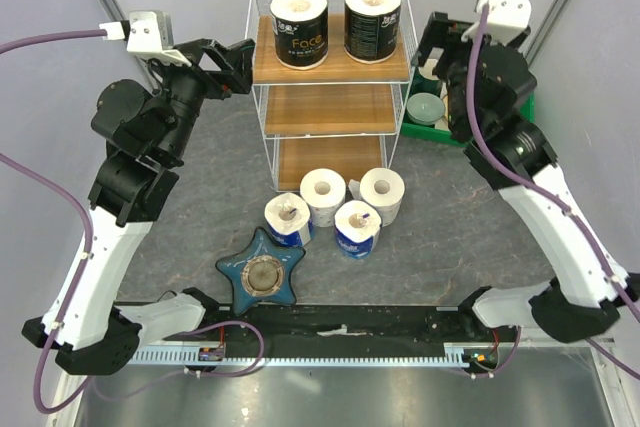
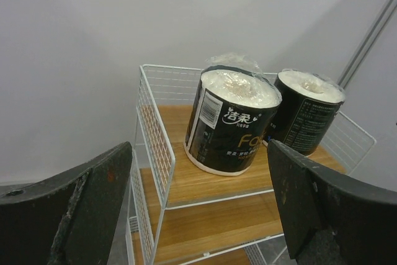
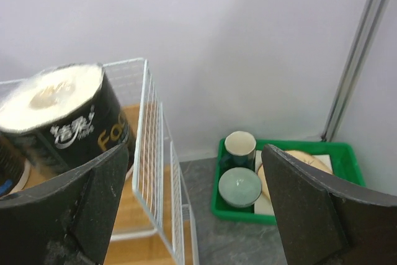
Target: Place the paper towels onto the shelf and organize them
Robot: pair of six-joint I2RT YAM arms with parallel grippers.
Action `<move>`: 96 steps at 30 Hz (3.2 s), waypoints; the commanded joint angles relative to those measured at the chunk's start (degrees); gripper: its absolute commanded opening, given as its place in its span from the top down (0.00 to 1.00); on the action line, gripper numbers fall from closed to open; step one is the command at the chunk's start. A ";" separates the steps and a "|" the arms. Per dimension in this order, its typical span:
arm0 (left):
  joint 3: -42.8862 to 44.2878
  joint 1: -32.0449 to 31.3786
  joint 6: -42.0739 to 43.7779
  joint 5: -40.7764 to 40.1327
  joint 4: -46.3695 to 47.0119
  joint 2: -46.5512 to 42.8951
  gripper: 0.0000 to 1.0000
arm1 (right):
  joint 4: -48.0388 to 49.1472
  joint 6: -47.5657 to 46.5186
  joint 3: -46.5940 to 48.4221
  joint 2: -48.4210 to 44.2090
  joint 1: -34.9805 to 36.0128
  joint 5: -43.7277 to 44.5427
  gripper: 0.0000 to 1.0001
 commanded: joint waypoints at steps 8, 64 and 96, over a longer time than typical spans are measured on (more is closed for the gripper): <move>-0.39 0.40 4.53 -2.37 1.85 -0.99 0.03 | 5.15 -2.45 14.87 12.92 -14.59 -11.50 0.02; -1.79 1.36 5.50 -1.49 2.11 -0.99 0.03 | -6.54 3.28 29.37 27.08 -18.83 -39.20 0.02; -2.23 3.21 3.74 0.61 2.20 -0.81 0.03 | -7.24 1.25 26.74 26.11 -16.98 -45.44 0.02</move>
